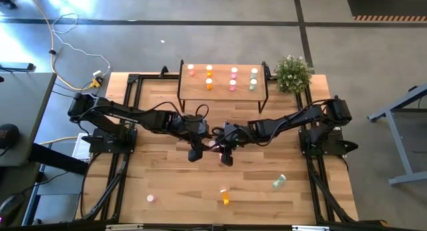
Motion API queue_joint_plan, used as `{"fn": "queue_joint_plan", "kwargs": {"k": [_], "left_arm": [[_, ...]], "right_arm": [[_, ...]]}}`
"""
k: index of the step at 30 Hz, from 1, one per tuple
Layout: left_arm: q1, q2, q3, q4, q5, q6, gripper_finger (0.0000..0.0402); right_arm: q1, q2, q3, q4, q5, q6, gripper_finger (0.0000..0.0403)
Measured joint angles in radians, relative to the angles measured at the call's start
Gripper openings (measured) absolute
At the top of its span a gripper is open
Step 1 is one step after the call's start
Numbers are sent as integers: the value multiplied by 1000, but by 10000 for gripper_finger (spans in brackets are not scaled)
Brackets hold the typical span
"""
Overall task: Pick and place medicine bottles onto shelf by color
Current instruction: Put the right red pill bottle on the shelf aligned with the other red pill bottle
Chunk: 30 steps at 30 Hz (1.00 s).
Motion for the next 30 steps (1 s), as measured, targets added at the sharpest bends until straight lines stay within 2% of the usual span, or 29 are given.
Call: {"fn": "queue_joint_plan", "kwargs": {"k": [11, 16, 25, 30], "left_arm": [[22, 21, 0, 38, 29, -1, 223], [27, 21, 0, 30, 73, -2, 192], [27, 21, 0, 40, 74, 7, 132], [27, 21, 0, 40, 90, 7, 112]], "right_arm": [[0, 0, 0, 6, 1, 0, 87], [0, 0, 0, 8, 1, 0, 87], [0, 0, 0, 9, 2, 0, 87], [0, 0, 0, 10, 1, 0, 87]]}}
